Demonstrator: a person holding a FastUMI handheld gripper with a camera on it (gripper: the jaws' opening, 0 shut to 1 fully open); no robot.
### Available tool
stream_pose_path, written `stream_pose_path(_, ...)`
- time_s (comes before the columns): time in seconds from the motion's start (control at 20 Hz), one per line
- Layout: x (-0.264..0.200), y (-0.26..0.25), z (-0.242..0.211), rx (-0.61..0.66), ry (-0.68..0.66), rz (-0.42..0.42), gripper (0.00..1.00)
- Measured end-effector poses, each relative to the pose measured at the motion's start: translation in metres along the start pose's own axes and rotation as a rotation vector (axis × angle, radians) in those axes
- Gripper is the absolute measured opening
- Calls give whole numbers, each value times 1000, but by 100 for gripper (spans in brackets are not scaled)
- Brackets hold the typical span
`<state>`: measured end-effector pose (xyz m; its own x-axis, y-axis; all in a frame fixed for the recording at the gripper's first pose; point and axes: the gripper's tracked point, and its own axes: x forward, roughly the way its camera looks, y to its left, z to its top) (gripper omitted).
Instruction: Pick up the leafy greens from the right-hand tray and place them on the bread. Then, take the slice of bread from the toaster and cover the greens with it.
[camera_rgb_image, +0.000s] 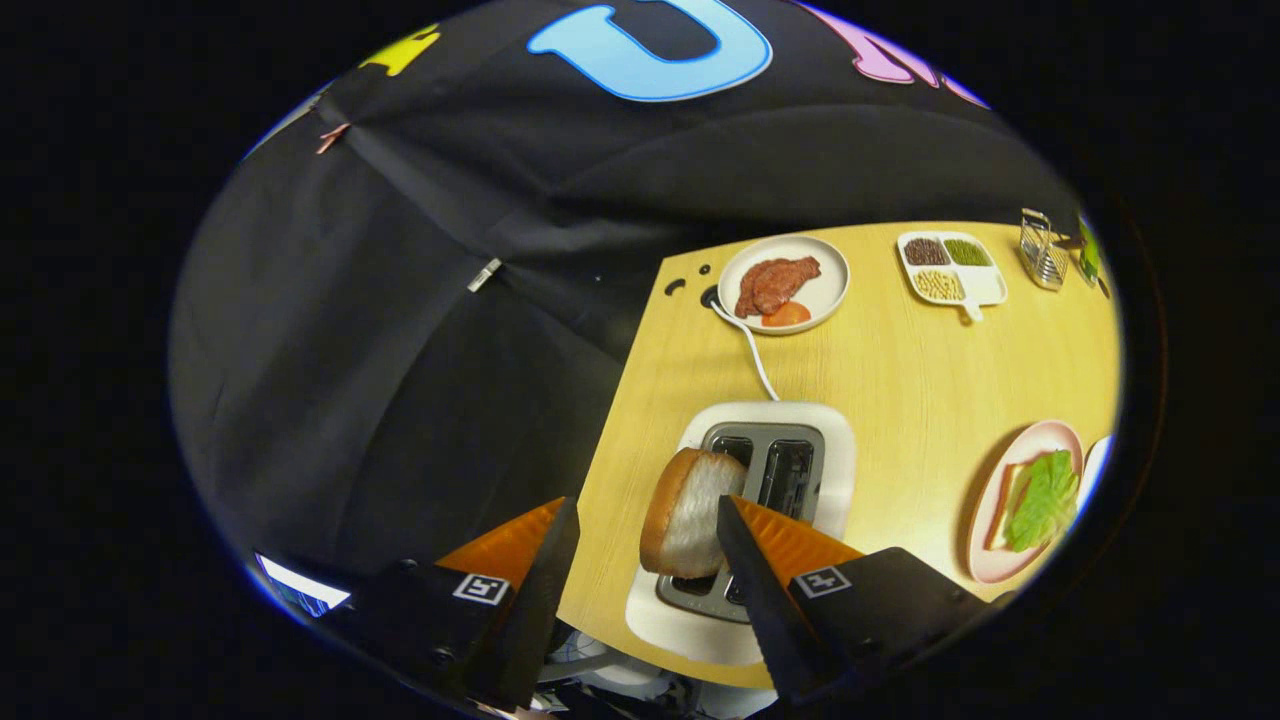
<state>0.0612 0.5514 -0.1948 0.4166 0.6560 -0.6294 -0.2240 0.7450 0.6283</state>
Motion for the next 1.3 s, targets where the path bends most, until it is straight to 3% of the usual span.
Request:
stream_pose_path(0.1, 12, -8, 1, 17, 12, -38, 87)
stream_pose_path(0.2, 17, -14, -1, 20, 15, -71, 77)
stream_pose_path(0.3, 21, -18, -7, 13, 36, -98, 58)
stream_pose_path(0.45, 16, -33, -2, -12, 3, -168, 21)
stream_pose_path(0.5, 15, -37, -2, -16, -7, -192, 16)
stream_pose_path(0.7, 1, -20, -13, 49, 46, -153, 11)
stream_pose_path(1.3, -118, 4, 57, 106, -84, 60, 11)
